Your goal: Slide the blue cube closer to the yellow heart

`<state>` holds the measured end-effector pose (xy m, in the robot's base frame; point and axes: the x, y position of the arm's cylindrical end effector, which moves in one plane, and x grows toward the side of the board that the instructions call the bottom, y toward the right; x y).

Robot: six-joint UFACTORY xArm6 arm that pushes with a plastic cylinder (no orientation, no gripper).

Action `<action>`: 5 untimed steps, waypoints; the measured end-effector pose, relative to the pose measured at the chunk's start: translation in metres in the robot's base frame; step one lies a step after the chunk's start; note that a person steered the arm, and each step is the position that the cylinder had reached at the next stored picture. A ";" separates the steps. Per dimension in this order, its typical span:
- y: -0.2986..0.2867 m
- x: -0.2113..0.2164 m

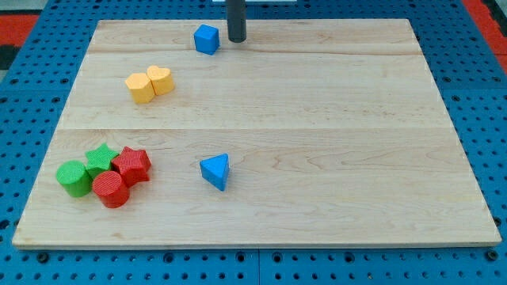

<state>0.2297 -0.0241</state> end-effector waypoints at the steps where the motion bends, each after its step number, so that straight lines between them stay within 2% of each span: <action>1: -0.004 -0.011; 2: -0.025 -0.026; 3: -0.054 -0.017; 5: -0.081 0.030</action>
<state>0.2593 -0.1054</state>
